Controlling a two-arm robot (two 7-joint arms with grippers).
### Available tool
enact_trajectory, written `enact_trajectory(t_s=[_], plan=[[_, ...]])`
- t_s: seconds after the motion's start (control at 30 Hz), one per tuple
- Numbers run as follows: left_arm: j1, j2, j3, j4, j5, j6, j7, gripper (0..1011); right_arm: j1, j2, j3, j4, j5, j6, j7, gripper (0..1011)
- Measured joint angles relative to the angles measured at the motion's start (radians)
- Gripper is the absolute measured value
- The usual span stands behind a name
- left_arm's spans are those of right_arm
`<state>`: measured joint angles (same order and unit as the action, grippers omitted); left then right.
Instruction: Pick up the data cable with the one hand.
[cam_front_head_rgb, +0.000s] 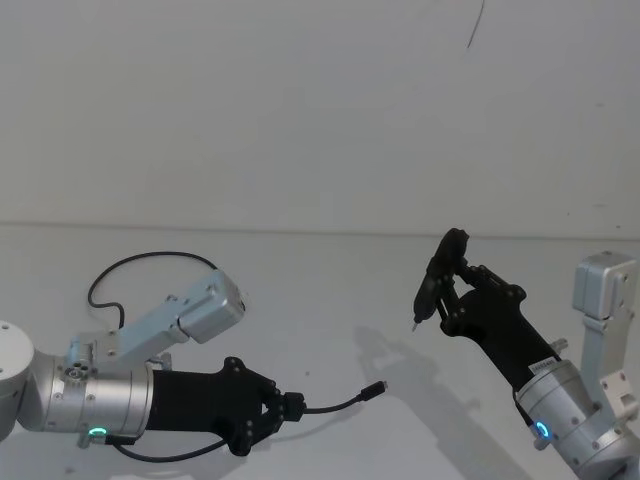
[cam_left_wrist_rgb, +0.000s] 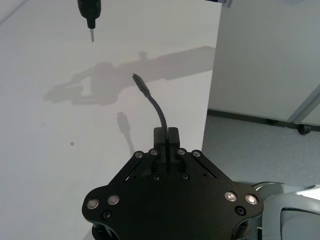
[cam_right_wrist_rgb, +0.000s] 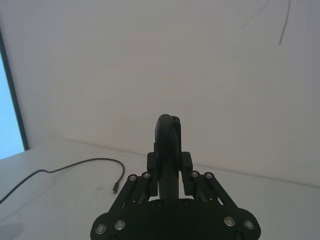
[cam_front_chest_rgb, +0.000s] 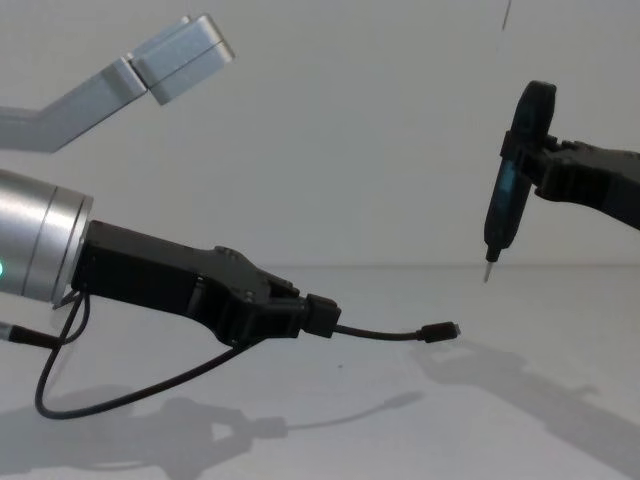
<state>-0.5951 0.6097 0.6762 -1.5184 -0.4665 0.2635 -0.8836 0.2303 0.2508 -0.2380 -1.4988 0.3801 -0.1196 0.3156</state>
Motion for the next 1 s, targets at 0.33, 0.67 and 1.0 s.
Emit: enact_trajectory(t_s=[0.33, 0.67, 1.0], plan=[[0.000, 0.000, 0.000, 0.000, 0.000, 0.000, 0.000, 39, 0.048, 0.019, 0.001, 0.070, 0.055, -0.025, 0.101, 269], [0.000, 0.000, 0.000, 0.000, 0.000, 0.000, 0.000, 39, 0.070, 0.055, 0.003, 0.088, 0.095, 0.000, 0.161, 269], [0.000, 0.000, 0.000, 0.000, 0.000, 0.000, 0.000, 39, 0.059, 0.090, 0.008, 0.054, 0.159, 0.070, 0.208, 269]])
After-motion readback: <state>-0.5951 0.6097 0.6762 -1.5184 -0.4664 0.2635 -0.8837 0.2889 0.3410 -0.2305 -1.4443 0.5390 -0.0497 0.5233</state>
